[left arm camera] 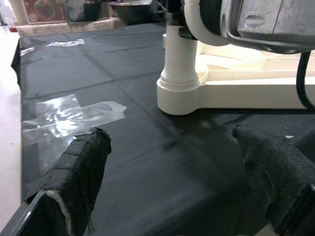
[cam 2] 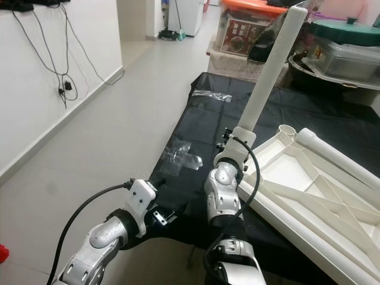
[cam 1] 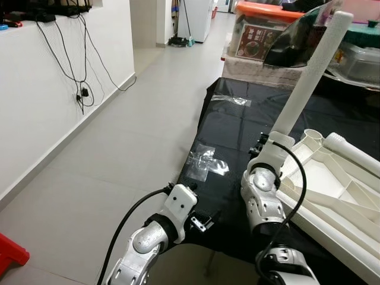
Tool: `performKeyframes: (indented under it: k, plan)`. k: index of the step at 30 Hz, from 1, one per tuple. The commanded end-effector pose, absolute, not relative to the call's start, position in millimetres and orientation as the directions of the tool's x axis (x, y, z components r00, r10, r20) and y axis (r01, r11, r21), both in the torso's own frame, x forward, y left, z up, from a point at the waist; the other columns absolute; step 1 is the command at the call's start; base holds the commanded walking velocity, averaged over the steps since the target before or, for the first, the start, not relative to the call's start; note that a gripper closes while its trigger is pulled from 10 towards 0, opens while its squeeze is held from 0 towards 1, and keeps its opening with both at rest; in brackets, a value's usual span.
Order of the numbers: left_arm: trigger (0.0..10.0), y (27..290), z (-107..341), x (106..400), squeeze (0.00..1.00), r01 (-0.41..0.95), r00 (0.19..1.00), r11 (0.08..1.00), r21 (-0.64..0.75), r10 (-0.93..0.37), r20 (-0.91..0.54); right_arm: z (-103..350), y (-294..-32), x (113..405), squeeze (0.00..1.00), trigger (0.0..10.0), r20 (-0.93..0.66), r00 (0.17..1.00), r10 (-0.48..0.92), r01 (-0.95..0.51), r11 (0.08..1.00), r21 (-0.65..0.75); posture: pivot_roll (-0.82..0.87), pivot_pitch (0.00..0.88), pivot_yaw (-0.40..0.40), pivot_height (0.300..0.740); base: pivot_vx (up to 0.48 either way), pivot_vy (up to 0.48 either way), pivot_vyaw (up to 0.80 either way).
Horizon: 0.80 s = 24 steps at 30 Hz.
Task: Building children table
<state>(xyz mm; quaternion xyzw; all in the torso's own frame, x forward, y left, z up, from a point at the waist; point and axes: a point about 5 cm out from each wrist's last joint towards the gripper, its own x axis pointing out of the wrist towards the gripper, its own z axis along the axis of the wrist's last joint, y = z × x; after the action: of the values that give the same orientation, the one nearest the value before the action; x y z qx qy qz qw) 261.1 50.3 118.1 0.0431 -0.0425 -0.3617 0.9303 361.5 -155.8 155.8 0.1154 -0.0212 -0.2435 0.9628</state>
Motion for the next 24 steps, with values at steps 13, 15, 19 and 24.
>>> performKeyframes:
  k: [13, 15, 19, 24]
  plan:
    - [10.0, 49, 116, 263, 0.00, 0.674, 0.732, 0.731, 0.108, -0.680, 0.036, 159, -148, 373, 0.00, 10.0, 0.043, 0.972, 0.231, -0.235, 0.959, 0.159, 0.16, 0.000, -0.101, 0.740, 0.000, 0.000, 0.00]
    - [10.0, 49, 116, 263, 0.00, 0.675, 0.731, 0.730, 0.108, -0.681, 0.036, 159, -146, 374, 0.00, 10.0, 0.019, 0.931, 0.366, -0.365, 0.923, 0.121, 0.16, 0.000, -0.093, 0.740, 0.000, 0.000, 0.00]
    - [10.0, 48, 116, 263, 0.00, 0.679, 0.727, 0.726, 0.110, -0.686, 0.034, 160, -141, 378, 0.00, 10.0, -0.060, 0.821, 0.568, -0.565, 0.823, 0.054, 0.16, 0.000, -0.095, 0.740, 0.000, 0.000, 0.00]
    - [10.0, 48, 116, 262, 0.00, 0.678, 0.728, 0.727, 0.113, -0.685, 0.036, 161, -129, 373, 0.00, 10.0, -0.129, 0.601, 0.789, -0.789, 0.611, 0.061, 0.19, 0.000, -0.113, 0.740, 0.000, 0.000, 0.00]
